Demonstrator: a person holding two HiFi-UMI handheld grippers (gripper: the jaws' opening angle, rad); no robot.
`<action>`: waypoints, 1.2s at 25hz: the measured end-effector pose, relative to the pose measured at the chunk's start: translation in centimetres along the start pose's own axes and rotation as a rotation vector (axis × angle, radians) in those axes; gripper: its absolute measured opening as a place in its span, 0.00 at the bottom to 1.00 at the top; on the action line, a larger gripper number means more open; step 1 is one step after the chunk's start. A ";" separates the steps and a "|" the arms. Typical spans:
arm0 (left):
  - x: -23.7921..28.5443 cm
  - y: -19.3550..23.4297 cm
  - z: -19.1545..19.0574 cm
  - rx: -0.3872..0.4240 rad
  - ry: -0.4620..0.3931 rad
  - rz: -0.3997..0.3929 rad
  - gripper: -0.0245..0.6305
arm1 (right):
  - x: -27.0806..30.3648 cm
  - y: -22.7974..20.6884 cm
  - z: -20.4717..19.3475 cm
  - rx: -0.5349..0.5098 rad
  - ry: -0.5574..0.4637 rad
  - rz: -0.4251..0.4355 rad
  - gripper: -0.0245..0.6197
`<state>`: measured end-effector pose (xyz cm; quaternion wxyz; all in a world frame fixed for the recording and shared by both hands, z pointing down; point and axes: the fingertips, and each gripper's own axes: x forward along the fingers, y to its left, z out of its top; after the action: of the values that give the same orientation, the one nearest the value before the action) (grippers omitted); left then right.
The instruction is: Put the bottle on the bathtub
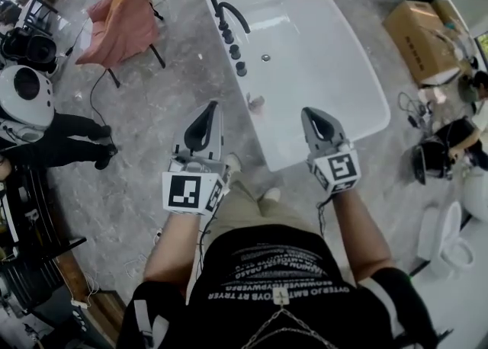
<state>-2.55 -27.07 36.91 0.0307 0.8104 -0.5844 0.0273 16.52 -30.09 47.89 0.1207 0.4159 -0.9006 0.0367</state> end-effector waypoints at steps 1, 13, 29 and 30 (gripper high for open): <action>-0.2 -0.3 0.5 0.007 -0.003 0.000 0.04 | -0.6 -0.2 0.8 0.000 -0.018 0.002 0.04; -0.5 -3.8 5.8 0.090 -0.052 -0.027 0.04 | -6.4 -2.5 10.6 -0.012 -0.145 -0.041 0.04; 0.7 -8.0 11.2 0.086 -0.120 -0.106 0.04 | -10.0 -2.6 18.8 -0.095 -0.189 -0.051 0.04; 0.7 -8.0 11.2 0.088 -0.121 -0.107 0.04 | -10.0 -2.6 18.7 -0.093 -0.187 -0.052 0.04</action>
<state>5.38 -26.11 25.62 -0.0389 0.8413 -0.5392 0.0020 21.29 -27.49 27.21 0.0563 0.4348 -0.8975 -0.0473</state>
